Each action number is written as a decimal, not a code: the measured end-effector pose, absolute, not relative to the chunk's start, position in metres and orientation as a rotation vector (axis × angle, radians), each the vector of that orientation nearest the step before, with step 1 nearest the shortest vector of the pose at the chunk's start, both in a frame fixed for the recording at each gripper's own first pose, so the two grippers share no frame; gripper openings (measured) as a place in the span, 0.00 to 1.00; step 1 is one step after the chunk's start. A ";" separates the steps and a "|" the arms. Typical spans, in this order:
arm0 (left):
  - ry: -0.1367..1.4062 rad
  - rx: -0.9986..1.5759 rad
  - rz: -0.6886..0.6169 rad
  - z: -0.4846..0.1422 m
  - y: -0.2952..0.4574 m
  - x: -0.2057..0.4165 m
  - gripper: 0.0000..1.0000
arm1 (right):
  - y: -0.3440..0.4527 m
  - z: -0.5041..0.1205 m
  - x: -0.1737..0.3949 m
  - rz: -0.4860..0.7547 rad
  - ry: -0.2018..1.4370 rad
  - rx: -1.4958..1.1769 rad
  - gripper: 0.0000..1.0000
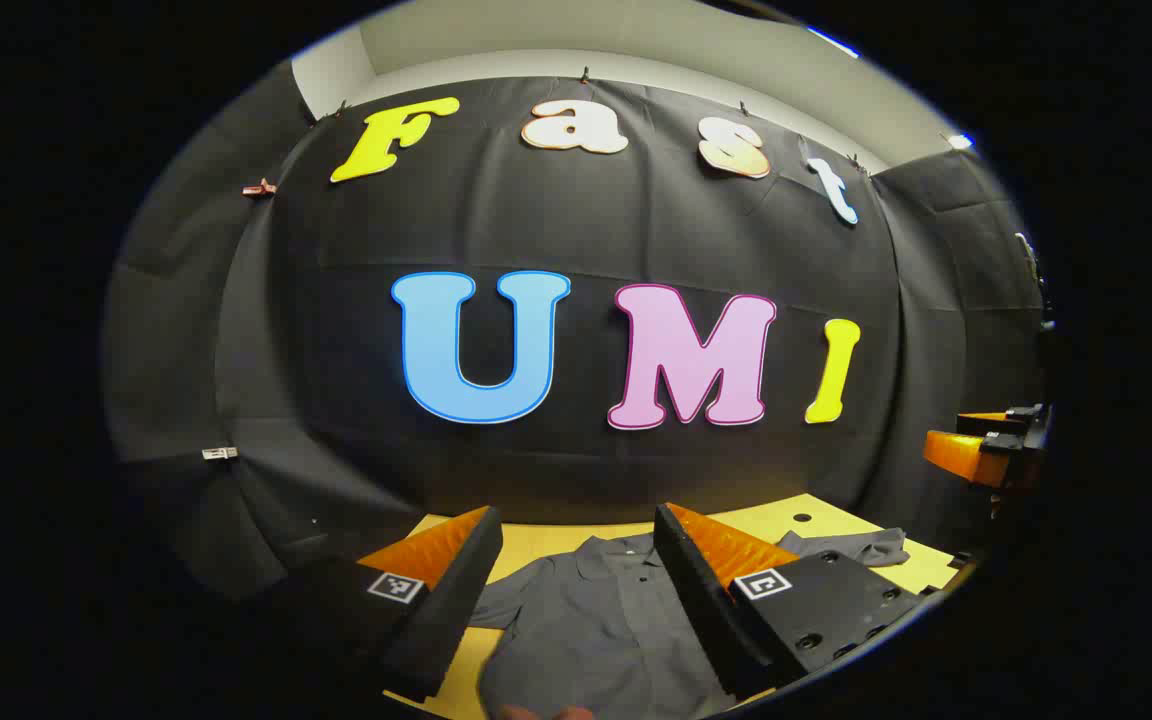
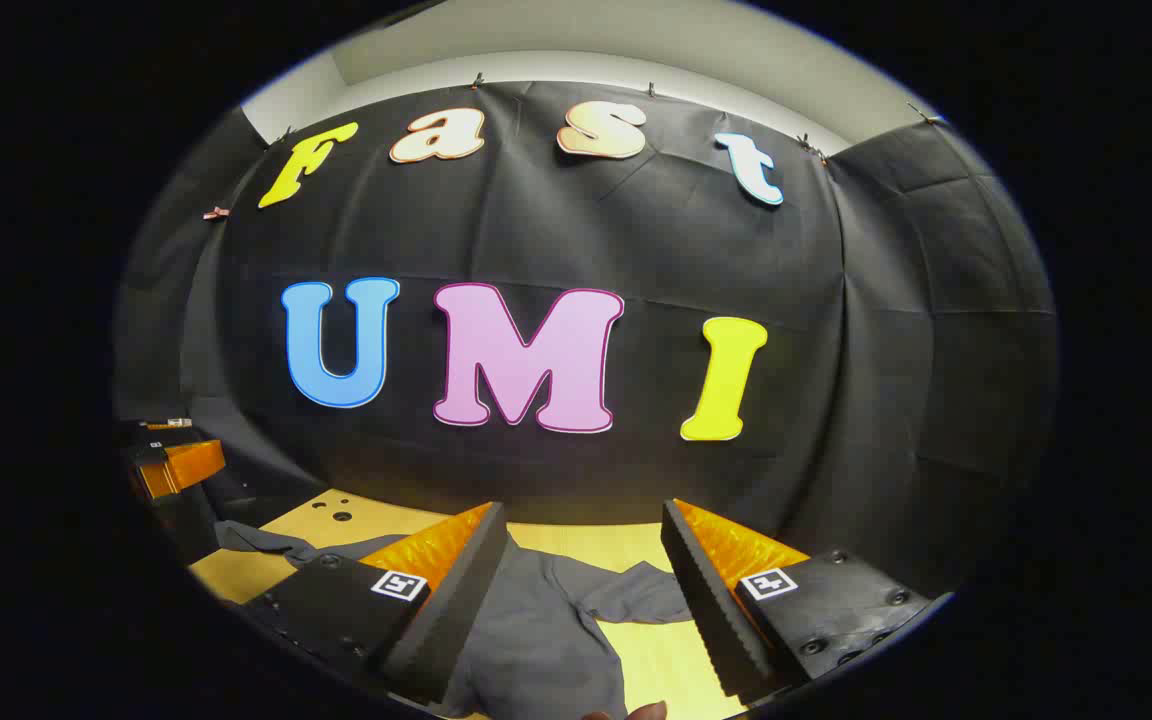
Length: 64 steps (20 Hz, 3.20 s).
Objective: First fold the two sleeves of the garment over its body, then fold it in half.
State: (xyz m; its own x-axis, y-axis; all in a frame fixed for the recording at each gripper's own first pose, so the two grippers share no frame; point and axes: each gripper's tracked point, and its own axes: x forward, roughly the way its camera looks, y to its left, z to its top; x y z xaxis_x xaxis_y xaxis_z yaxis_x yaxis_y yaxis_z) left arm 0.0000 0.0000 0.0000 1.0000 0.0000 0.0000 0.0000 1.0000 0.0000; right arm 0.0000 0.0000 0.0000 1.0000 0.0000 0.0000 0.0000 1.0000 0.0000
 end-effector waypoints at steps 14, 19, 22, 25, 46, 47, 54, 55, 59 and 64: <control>0.009 0.025 -0.008 0.001 -0.015 0.008 0.96 | -0.006 0.002 0.004 0.002 -0.004 -0.013 0.98; 0.015 0.033 -0.017 -0.003 -0.024 0.012 0.96 | -0.012 0.000 0.007 0.001 0.005 -0.017 0.98; 0.020 0.036 -0.018 -0.005 -0.030 0.012 0.96 | -0.022 -0.003 0.013 -0.007 0.013 -0.022 0.98; 0.027 0.031 -0.019 -0.008 -0.039 0.016 0.97 | -0.056 -0.018 0.025 -0.058 0.062 -0.013 0.97; 0.150 0.074 0.064 -0.064 -0.152 0.049 0.97 | -0.309 -0.319 0.134 -0.238 0.583 0.059 0.98; 0.156 0.082 0.069 -0.067 -0.156 0.049 0.97 | -0.310 -0.332 0.137 -0.230 0.605 0.058 0.98; 0.211 0.102 0.131 -0.084 -0.154 0.045 0.97 | -0.312 -0.393 0.148 -0.201 0.725 0.066 0.98; 0.218 0.107 0.136 -0.086 -0.152 0.045 0.98 | -0.309 -0.402 0.147 -0.195 0.754 0.069 0.98; 0.230 0.118 0.140 -0.089 -0.146 0.045 0.97 | -0.307 -0.402 0.149 -0.204 0.757 0.125 0.95; 0.216 0.159 0.122 -0.080 -0.141 0.048 0.97 | -0.302 -0.398 0.145 -0.163 0.775 0.062 0.08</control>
State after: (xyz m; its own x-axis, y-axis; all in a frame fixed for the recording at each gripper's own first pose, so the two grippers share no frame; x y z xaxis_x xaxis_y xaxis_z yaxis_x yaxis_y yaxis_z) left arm 0.0483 -0.1407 -0.0802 0.9694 0.1376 -0.2033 -0.1035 0.9800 0.1697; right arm 0.1451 -0.3016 -0.3975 0.7023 -0.1238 -0.7010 0.1695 0.9855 -0.0042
